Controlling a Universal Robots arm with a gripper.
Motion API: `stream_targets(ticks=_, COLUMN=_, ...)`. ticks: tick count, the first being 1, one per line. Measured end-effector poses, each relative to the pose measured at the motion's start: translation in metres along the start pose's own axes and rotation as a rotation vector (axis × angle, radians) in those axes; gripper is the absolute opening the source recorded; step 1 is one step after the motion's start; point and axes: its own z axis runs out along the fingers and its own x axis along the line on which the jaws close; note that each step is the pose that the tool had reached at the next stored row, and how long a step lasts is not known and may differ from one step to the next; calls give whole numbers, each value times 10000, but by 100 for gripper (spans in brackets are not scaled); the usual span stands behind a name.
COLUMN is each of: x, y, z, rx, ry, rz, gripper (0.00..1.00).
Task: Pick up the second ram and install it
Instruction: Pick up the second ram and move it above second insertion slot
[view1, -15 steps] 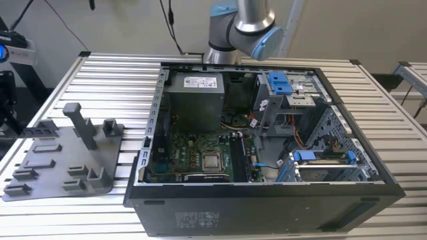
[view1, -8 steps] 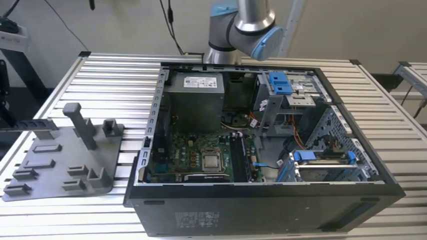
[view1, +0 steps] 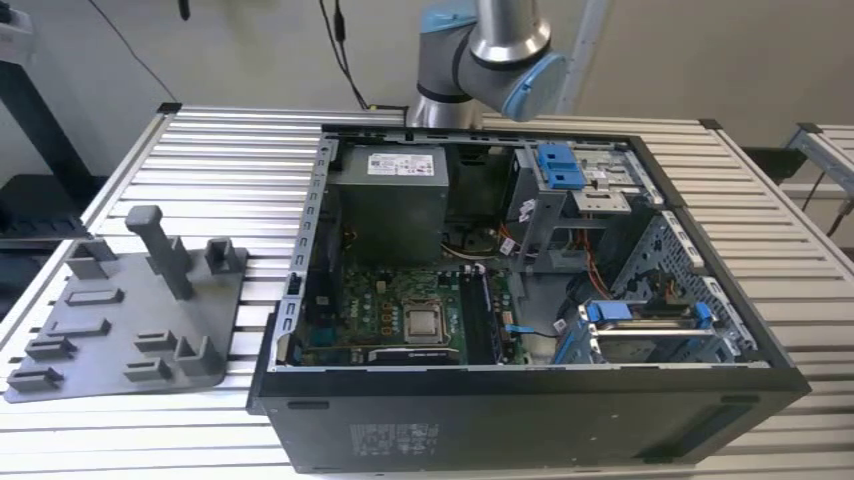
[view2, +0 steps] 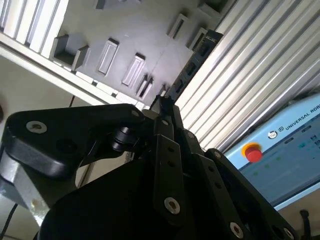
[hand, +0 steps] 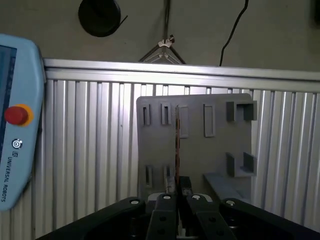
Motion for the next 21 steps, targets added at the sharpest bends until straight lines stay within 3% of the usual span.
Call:
stream_targets(ticks=3, x=-3, y=0, z=-127, rx=3, ry=1, rz=-1, gripper=14)
stream_targets(ticks=10, x=-3, y=-19, z=-144, rx=16, ry=1, rz=-1, gripper=14)
stream_targets(ticks=21, x=7, y=-330, z=-142, rx=18, ry=0, rz=-6, gripper=14)
